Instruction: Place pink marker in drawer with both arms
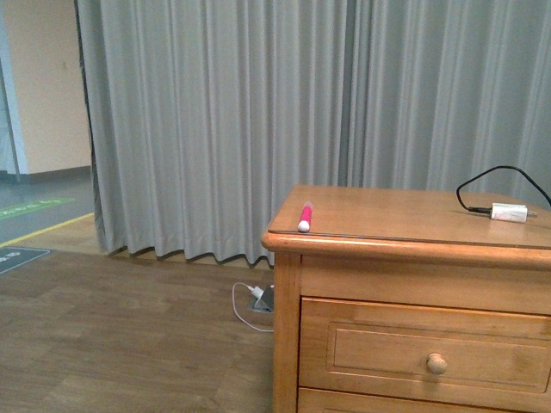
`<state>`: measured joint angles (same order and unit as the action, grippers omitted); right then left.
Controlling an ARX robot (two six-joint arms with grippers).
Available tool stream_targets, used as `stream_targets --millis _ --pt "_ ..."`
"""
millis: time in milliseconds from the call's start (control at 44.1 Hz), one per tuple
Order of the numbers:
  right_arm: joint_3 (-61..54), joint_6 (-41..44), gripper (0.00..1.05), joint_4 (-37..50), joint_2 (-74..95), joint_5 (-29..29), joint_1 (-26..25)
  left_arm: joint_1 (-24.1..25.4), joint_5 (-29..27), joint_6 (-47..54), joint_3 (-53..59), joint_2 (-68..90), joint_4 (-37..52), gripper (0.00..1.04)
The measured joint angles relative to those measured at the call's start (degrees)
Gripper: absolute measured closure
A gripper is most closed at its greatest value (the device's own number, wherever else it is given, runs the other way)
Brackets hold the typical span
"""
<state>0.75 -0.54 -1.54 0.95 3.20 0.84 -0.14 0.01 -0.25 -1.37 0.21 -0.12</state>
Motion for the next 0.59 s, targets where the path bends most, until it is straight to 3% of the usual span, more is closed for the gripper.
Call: stream_targets --millis 91,159,227,431,589 --pt "2.29 -2.54 0.08 -6.51 5.29 12.17 5.29 0.0 0.0 0.0 0.0 -0.02 0.0 0.06" --pt "2.43 -4.72 0.08 -5.95 10.62 15.65 8.2 0.0 0.0 0.0 0.0 0.0 0.0 0.06" --pt "2.69 -6.03 0.08 -1.31 17.22 16.24 10.47 0.0 0.0 0.0 0.0 0.0 0.0 0.06" --pt "14.14 -9.09 0.08 30.84 61.46 15.1 13.6 0.0 0.0 0.0 0.0 0.0 0.0 0.06" --pt "25.14 -10.97 0.08 40.04 86.12 13.49 14.75 0.0 0.0 0.0 0.0 0.0 0.0 0.06"
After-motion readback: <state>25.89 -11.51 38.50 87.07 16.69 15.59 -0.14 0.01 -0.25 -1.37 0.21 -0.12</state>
